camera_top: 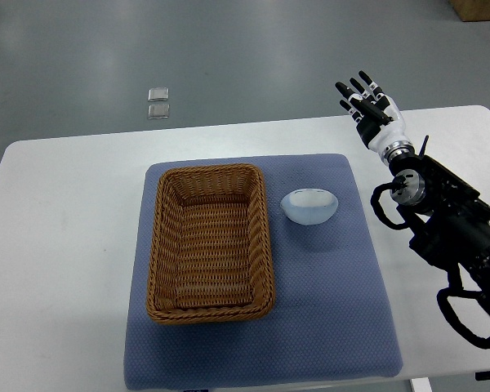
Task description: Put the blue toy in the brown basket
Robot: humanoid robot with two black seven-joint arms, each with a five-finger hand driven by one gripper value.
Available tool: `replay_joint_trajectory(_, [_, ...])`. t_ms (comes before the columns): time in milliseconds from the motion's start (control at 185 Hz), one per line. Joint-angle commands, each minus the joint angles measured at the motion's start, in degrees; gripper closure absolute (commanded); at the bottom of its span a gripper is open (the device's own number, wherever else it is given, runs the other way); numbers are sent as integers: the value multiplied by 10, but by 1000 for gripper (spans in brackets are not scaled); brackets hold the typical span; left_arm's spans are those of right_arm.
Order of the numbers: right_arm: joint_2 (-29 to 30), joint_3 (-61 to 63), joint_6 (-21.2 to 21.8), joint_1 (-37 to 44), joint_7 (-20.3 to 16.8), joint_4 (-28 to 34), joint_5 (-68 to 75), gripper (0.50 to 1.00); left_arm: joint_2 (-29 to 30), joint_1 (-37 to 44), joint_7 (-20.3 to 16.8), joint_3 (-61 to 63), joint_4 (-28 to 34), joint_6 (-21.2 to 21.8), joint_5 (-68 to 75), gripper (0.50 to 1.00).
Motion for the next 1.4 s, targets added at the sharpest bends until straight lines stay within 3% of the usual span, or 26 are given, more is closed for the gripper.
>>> replay_joint_trajectory(0, [0,-1,0,0,0,0,-1,595,0,-2,-11,5,-1,-3,1,500])
replay_joint_trajectory(1260, [-3,-1,-2,-2,0,0,0,595,0,3,-6,3,2,-5,2,500])
replay_joint_trajectory(1396, [-18,-6,-4,-10,0,23,-1,595,0,3,-6,3,2,-5,2,500])
